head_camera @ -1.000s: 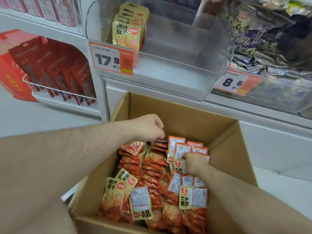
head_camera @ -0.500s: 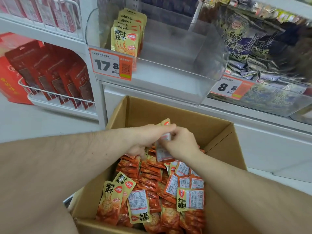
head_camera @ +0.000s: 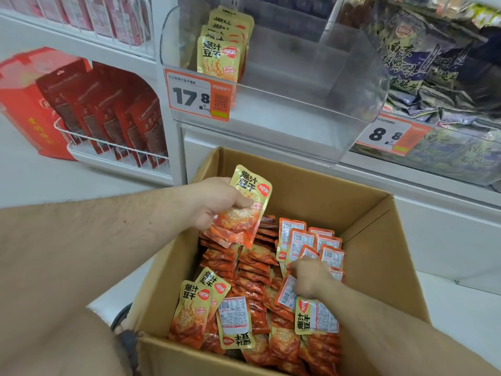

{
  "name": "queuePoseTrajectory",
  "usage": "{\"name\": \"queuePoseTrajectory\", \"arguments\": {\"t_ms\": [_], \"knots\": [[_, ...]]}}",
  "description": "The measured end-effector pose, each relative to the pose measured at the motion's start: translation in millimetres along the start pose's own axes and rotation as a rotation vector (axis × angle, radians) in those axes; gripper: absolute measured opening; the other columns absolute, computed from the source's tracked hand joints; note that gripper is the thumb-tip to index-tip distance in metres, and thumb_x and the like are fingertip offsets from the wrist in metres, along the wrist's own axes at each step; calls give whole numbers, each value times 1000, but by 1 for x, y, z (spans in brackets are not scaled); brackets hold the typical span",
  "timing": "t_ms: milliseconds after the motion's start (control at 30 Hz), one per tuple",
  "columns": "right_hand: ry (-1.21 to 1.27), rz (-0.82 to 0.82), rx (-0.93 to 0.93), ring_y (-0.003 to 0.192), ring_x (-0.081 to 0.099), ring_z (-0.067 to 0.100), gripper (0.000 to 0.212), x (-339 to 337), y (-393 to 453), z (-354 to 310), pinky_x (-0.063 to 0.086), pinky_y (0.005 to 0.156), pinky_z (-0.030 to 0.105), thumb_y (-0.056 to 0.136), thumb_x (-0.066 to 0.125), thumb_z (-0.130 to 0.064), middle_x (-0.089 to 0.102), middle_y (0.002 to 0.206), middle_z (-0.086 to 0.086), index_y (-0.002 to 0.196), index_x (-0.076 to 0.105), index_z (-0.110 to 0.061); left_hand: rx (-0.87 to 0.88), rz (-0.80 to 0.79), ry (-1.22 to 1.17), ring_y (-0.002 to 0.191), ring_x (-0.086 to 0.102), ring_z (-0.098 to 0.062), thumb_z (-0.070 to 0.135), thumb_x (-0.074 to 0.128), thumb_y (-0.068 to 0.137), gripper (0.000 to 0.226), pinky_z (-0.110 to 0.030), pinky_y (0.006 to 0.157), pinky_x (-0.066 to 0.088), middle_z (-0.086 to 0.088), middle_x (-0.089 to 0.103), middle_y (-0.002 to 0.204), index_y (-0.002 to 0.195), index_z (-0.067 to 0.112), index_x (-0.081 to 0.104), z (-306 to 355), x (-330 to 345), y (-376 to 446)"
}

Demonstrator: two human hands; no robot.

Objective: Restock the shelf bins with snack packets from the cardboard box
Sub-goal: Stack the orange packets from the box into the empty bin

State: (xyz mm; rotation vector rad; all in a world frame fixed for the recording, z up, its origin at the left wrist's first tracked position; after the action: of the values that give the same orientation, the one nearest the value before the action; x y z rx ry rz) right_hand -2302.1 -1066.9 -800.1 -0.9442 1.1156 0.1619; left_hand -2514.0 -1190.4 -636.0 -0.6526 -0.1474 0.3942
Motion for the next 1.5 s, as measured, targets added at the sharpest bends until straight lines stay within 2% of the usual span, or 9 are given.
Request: {"name": "queuePoseTrajectory", "arguments": {"t_ms": [167, 300, 400, 500, 733, 933, 1033, 1200, 1500], "knots": [[161, 32, 26, 94, 61, 24, 9, -5, 2, 2, 41, 66, 29, 88, 59, -15, 62, 96, 2, 92, 62, -23, -21, 32, 1, 89, 72, -29, -1, 61, 93, 16, -47, 87, 56, -11, 77, 90, 104, 10, 65, -3, -10, -2], [640, 256, -1, 65, 51, 16, 28, -71, -17, 5, 39, 53, 28, 91, 57, -6, 54, 75, -5, 73, 40, -21, -111, 66, -65, 80, 71, -29, 12, 58, 97, 12, -41, 76, 57, -14, 76, 90, 106, 5, 63, -6, -20, -6], [832, 629, -164, 103, 67, 20, 24, -127, -60, -5, 55, 82, 32, 90, 55, 1, 66, 110, -13, 83, 45, -19, -133, 66, -154, 75, 72, -27, 31, 55, 98, 30, -37, 73, 55, -13, 76, 89, 109, 6, 67, -2, -30, -5], [748, 930, -336, 141, 29, 27, 48, -163, -103, -26, 38, 111, 43, 80, 61, 14, 57, 131, -17, 96, 46, -29, -122, 31, -237, 86, 73, -30, 53, 46, 97, 51, -38, 83, 54, -13, 76, 99, 109, 10, 71, 4, -32, -6], [468, 1188, -604, 125, 28, 32, 38, -192, -132, -86, 47, 81, 71, 74, 57, 4, 74, 106, 9, 107, 50, -12, -42, -96, -335, 91, 72, -32, 62, 48, 94, 58, -42, 87, 55, -15, 75, 104, 100, 11, 75, 21, -9, -18], [440, 1006, -633, 125, 53, 13, 44, -212, -130, -90, 32, 114, 43, 74, 38, -4, 64, 131, 0, 107, 58, -25, 92, -14, -288, 70, 72, -28, 5, 65, 91, 18, -38, 67, 57, -14, 75, 84, 109, 5, 65, 34, -16, -27], [761, 835, -398, 92, 61, 10, 44, -245, -129, -68, 44, 83, 12, 77, 58, -5, 69, 103, -7, 113, 60, -31, 221, -7, -292, 70, 73, -24, -1, 63, 92, 23, -35, 63, 57, -10, 77, 86, 111, 11, 62, 54, -23, -37], [1265, 256, -435, 87, 71, 11, 39, -282, -112, -79, 56, 75, 25, 76, 84, -11, 72, 102, 0, 110, 64, -17, 410, -85, -232, 85, 73, -26, -1, 66, 89, 27, -40, 77, 58, -10, 76, 97, 111, 14, 63, 88, -20, -59], [1306, 242, -397, 50, 39, 9, 10, -352, -99, -87, 25, 47, 21, 86, 67, -1, 67, 69, 3, 83, 69, -11, 775, 252, -67, 93, 66, -10, 34, 57, 98, 16, -17, 79, 52, 5, 69, 101, 106, 21, 61, 137, -60, -74]]}}
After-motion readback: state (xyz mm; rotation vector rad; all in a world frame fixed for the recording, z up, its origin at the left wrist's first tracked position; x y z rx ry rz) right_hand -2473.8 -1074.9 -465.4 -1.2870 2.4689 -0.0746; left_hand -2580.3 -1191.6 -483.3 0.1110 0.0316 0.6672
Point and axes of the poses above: each hand's wrist, its own y-axis towards the middle knuckle, its own x-axis out of the palm, z = x × y, the point moved 6 cm from there along y, towards the middle knuckle
